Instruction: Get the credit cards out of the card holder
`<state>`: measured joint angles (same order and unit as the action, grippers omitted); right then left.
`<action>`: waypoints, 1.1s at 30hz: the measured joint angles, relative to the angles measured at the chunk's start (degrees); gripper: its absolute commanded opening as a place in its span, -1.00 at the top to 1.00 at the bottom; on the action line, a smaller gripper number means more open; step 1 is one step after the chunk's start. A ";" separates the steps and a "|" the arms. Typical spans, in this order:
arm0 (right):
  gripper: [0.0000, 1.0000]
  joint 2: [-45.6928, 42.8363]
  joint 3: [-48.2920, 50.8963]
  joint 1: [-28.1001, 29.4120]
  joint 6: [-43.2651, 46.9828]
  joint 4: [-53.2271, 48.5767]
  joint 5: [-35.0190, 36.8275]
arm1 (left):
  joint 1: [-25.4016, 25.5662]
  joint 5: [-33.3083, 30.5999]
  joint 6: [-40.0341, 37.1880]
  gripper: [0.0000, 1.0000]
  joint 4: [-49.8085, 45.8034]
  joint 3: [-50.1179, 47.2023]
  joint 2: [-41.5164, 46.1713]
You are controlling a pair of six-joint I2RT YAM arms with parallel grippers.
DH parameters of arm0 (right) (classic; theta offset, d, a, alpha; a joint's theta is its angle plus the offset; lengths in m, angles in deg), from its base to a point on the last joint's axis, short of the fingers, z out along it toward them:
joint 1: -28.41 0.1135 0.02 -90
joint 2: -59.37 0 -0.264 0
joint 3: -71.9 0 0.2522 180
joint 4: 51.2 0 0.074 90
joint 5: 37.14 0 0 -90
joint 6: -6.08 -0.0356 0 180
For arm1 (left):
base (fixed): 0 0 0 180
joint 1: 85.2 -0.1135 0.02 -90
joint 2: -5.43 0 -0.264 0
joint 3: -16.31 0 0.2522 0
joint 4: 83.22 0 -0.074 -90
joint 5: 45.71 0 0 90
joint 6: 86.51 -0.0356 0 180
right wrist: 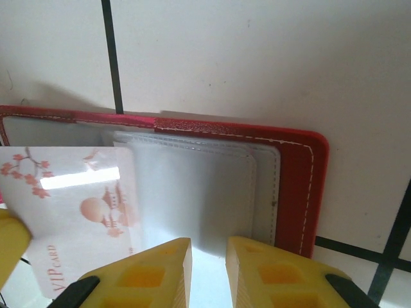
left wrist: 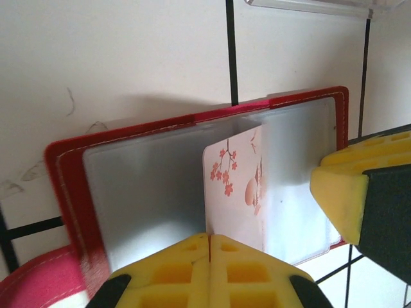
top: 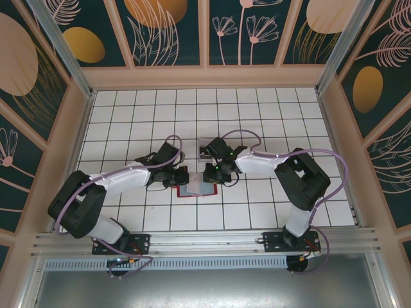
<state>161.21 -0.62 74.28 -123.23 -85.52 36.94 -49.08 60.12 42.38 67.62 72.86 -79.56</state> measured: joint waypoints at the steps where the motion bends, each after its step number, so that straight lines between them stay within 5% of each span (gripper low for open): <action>1: 0.52 0.00 -0.04 -0.02 0.00 -0.11 0.22 | 0.00 -0.68 -0.79 1.00 -1.22 0.61 0.35; 17: 0.53 -5.77 -0.13 -1.68 1.29 -2.80 4.31 | -0.02 -9.01 -19.50 1.00 -13.40 11.21 3.23; 33: 0.54 -17.29 2.62 -10.01 4.07 -5.84 7.21 | -0.02 -6.91 -55.58 1.00 -15.72 25.94 -0.28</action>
<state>143.92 2.00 64.27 -119.16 -91.36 44.15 -49.10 53.22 -13.20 51.90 98.80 -79.84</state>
